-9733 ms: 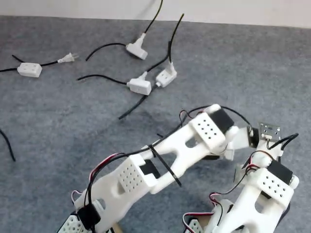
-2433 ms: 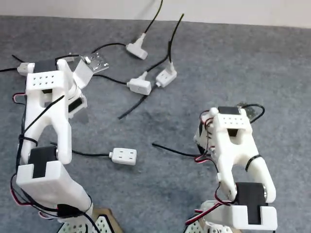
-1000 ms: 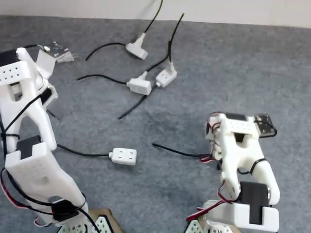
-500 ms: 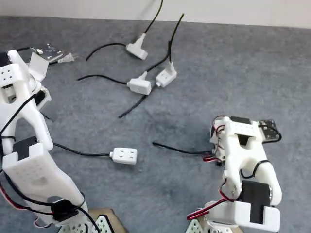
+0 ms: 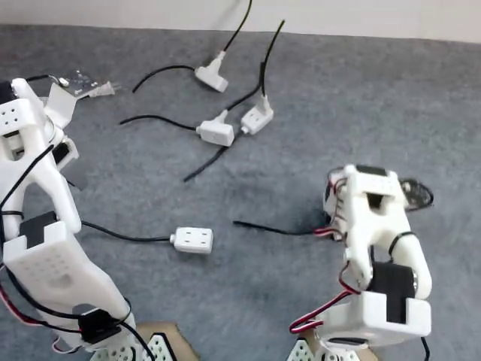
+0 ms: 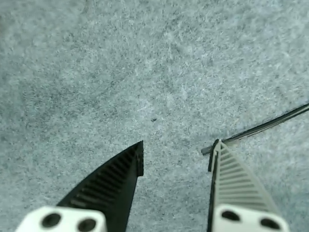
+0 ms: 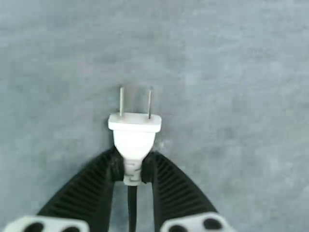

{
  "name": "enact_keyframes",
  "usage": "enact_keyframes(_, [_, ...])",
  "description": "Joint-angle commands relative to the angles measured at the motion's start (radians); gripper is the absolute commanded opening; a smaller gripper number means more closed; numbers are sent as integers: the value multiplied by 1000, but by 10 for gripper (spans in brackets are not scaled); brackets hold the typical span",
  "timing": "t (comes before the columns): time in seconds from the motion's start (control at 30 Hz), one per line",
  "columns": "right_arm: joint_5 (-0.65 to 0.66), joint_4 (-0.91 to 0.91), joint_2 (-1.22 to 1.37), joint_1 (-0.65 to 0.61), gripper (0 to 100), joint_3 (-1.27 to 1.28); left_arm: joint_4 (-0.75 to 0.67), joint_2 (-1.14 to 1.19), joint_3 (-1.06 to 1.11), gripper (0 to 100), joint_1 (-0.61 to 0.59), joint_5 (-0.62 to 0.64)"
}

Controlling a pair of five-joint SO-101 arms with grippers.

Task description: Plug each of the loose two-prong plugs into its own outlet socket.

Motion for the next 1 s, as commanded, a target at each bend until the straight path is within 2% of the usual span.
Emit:
enact_keyframes(0.0, [-12, 179, -8, -31, 8, -206, 15, -4, -35, 238, -8, -11])
enact_keyframes(0.17, [8, 277, -2, -31, 8, -412, 15, -4, -35, 238, -10, -11])
enact_keyframes(0.2, [54, 275, 1, -36, 8, -418, 15, -4, -35, 238, -10, -11])
enact_keyframes(0.27, [233, 249, 1, -59, 12, -406, 15, -4, -35, 238, -8, -9])
enact_keyframes(0.33, [580, 251, -1, -70, 13, -400, 15, -4, -33, 238, -8, -9])
enact_keyframes(0.47, [1468, 328, -5, -133, 10, -407, 15, -4, -18, 237, -7, -6])
enact_keyframes(0.53, [1751, 418, -8, -162, 9, -410, 15, -4, -18, 236, 1, -6])
enact_keyframes(0.67, [1967, 450, -5, -211, 8, -450, 15, -4, -15, 235, 22, -5])
enact_keyframes(0.87, [2096, 495, -8, -285, 8, -616, 18, -12, -15, 235, 67, -3])
enact_keyframes(0.97, [2331, 535, -8, -325, 8, -665, 20, -13, -15, 235, 76, -3])
